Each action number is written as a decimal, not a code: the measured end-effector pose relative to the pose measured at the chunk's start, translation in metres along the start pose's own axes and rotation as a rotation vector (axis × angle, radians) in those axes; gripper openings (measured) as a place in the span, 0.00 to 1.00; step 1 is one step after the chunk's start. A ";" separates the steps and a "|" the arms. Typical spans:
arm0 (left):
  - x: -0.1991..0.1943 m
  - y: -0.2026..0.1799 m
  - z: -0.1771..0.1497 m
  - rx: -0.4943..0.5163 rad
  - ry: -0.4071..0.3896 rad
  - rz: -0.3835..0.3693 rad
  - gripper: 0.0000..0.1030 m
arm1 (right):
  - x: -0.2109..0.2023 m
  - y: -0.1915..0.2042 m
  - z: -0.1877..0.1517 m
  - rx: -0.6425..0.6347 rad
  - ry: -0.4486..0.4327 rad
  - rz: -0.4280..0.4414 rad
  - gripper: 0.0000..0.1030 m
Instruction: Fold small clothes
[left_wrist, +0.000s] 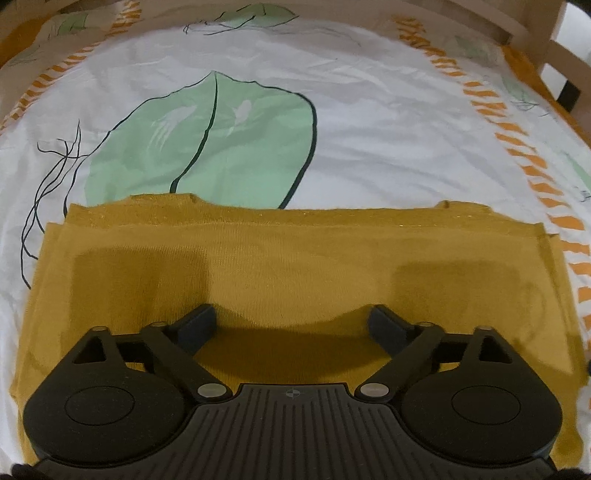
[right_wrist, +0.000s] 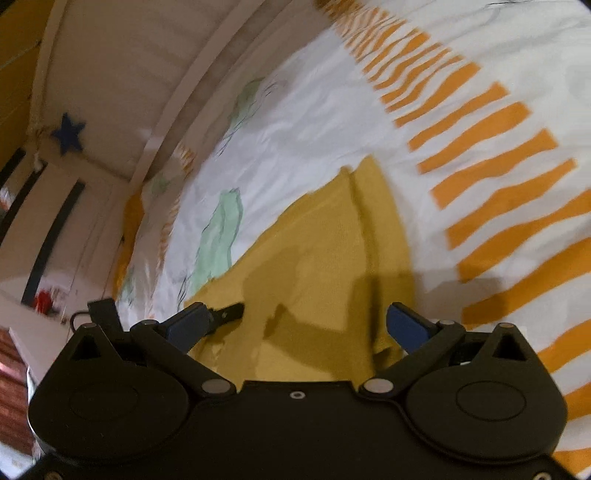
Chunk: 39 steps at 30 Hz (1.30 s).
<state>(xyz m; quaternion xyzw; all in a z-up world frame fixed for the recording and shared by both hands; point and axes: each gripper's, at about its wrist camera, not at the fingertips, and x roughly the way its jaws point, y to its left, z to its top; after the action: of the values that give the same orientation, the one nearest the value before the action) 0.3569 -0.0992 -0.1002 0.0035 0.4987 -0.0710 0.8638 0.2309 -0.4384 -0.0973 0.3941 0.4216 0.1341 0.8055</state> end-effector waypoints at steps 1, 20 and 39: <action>0.002 -0.001 0.001 -0.001 -0.001 0.009 0.99 | -0.001 -0.004 0.000 0.012 -0.009 -0.009 1.00; 0.006 -0.005 0.001 -0.012 -0.011 0.037 1.00 | 0.020 -0.030 -0.004 0.105 0.053 0.081 1.00; -0.046 -0.016 -0.044 0.100 -0.006 0.002 0.96 | 0.024 -0.028 -0.007 0.101 0.030 0.089 1.00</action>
<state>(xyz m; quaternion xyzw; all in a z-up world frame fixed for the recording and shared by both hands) 0.2942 -0.1063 -0.0811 0.0468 0.4921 -0.0949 0.8641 0.2366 -0.4400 -0.1340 0.4503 0.4221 0.1544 0.7715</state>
